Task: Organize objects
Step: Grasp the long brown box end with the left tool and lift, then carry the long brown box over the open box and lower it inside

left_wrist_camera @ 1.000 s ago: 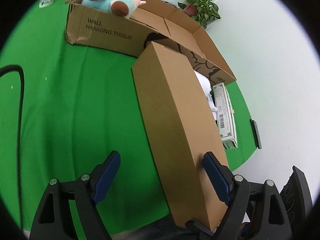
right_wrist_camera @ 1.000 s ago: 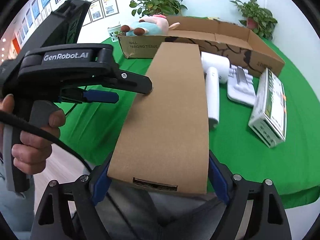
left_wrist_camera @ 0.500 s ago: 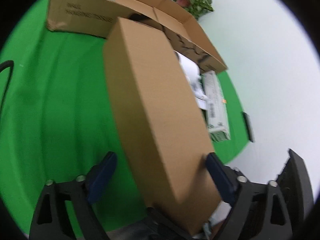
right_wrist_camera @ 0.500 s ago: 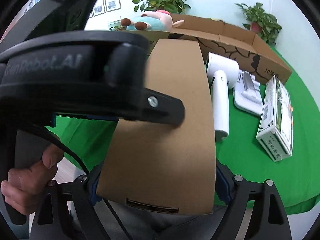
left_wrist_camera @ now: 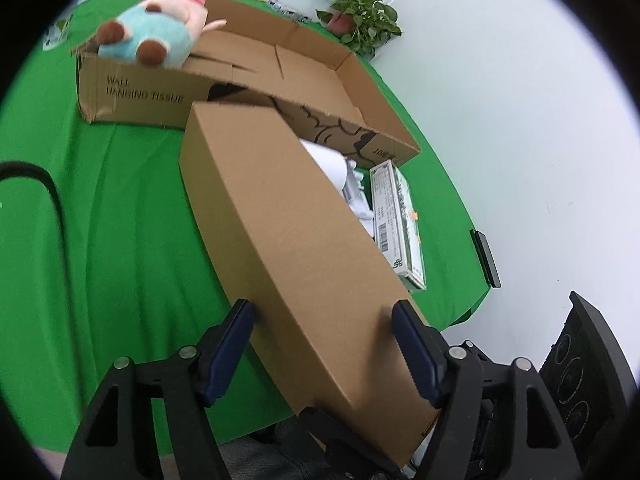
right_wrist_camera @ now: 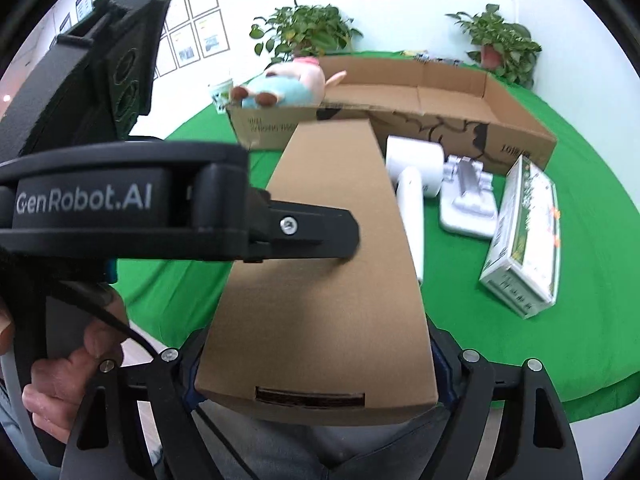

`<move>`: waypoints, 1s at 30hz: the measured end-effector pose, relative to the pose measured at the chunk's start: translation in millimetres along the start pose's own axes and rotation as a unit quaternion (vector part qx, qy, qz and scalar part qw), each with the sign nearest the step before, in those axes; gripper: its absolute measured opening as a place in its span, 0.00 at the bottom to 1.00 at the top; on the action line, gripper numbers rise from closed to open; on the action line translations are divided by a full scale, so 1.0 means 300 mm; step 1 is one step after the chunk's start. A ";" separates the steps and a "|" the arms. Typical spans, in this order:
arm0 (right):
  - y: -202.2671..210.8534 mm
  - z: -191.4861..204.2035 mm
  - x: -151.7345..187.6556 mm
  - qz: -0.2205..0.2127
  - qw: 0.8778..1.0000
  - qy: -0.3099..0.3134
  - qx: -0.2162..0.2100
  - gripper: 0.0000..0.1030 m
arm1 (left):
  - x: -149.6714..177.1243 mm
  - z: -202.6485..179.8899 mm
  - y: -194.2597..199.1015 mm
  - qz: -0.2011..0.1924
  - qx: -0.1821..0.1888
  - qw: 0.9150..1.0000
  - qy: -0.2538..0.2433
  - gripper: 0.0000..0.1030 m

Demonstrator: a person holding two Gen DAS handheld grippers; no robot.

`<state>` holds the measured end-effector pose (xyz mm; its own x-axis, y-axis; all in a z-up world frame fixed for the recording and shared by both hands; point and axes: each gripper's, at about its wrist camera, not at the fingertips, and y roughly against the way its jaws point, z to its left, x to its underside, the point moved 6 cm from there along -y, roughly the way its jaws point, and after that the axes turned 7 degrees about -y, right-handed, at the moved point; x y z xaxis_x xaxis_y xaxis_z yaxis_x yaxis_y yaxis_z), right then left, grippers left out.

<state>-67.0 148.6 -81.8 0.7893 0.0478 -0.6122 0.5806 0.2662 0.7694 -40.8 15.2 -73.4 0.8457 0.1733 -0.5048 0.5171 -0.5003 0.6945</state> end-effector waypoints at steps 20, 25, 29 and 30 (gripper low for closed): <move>0.265 0.057 -0.272 -0.119 0.993 0.004 0.026 0.78 | -0.238 -0.168 0.226 -0.087 -0.011 0.991 -0.099 0.68; 0.318 0.087 -0.364 -0.144 0.989 0.007 0.035 0.78 | -0.350 -0.191 0.252 -0.102 -0.009 0.988 -0.117 0.68; 0.330 0.100 -0.442 -0.157 0.987 0.008 0.040 0.78 | -0.436 -0.183 0.265 -0.108 -0.008 0.986 -0.126 0.68; 0.330 0.104 -0.459 -0.159 0.986 0.008 0.041 0.78 | -0.451 -0.181 0.269 -0.109 -0.008 0.986 -0.127 0.68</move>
<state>-112.0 138.4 84.3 0.5616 -0.0097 -0.8273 0.8130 0.1924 0.5496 -106.4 -2.4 78.8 0.6546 0.0559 -0.7539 0.6869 -0.4605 0.5623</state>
